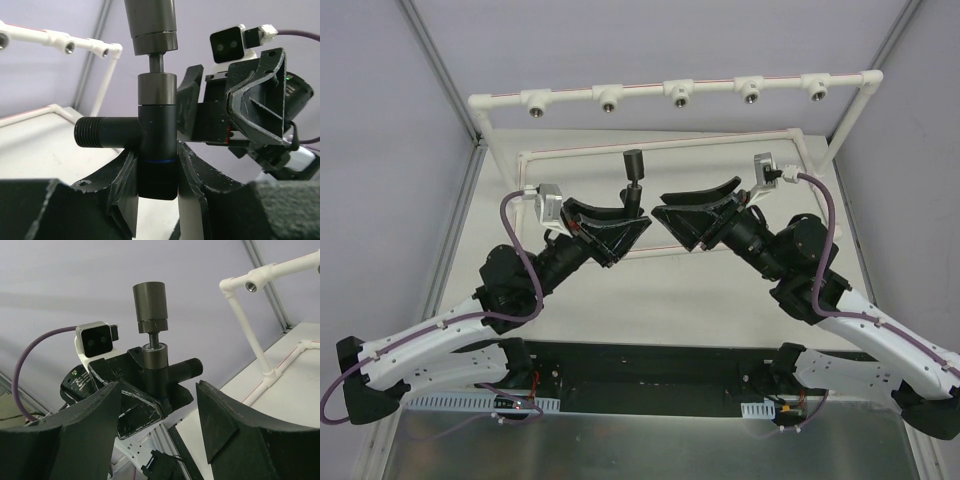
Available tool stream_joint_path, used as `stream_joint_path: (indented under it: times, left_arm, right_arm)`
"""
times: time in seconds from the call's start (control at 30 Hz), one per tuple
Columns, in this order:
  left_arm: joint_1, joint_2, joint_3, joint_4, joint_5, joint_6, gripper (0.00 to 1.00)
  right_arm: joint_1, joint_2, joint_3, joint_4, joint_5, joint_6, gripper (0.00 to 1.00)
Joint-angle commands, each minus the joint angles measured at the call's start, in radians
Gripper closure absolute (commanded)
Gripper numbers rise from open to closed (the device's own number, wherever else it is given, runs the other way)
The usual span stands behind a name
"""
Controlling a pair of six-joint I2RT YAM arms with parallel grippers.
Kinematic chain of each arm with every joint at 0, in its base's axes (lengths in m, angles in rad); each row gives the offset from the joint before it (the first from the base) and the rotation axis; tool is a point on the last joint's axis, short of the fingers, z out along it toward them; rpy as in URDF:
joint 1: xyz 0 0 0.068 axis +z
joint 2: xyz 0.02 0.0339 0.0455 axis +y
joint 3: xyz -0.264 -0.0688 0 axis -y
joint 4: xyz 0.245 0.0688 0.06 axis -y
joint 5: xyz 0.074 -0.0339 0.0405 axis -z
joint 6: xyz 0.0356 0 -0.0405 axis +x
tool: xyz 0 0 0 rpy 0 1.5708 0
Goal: Install the water faucets
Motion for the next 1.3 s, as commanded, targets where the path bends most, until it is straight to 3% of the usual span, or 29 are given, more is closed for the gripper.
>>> stream_joint_path:
  times: [0.0, 0.23, 0.5, 0.7, 1.07, 1.27]
  left_arm:
    - [-0.006, 0.007, -0.018, 0.192, 0.08, -0.13, 0.98]
    - [-0.006, 0.042, -0.05, 0.244, 0.114, -0.293, 1.0]
    - [-0.006, 0.076, -0.052, 0.304, 0.195, -0.35, 1.0]
    - [-0.006, 0.082, -0.041, 0.295, 0.257, -0.361, 1.0]
    - [-0.006, 0.091, -0.043, 0.336, 0.312, -0.402, 1.0]
    - [-0.006, 0.079, -0.06, 0.364, 0.318, -0.41, 1.0]
  right_arm:
    - [0.0, -0.005, 0.027, 0.048, -0.111, -0.035, 0.33]
    - [0.0, -0.005, 0.031, 0.037, -0.11, -0.044, 0.33]
    - [-0.002, -0.018, 0.024, 0.008, -0.042, -0.05, 0.34]
    - [-0.005, -0.016, 0.031, -0.02, 0.005, -0.03, 0.44]
    - [-0.028, 0.019, 0.09, -0.032, -0.269, 0.042, 0.48]
    - [-0.034, -0.002, 0.082, 0.009, -0.33, 0.06, 0.48]
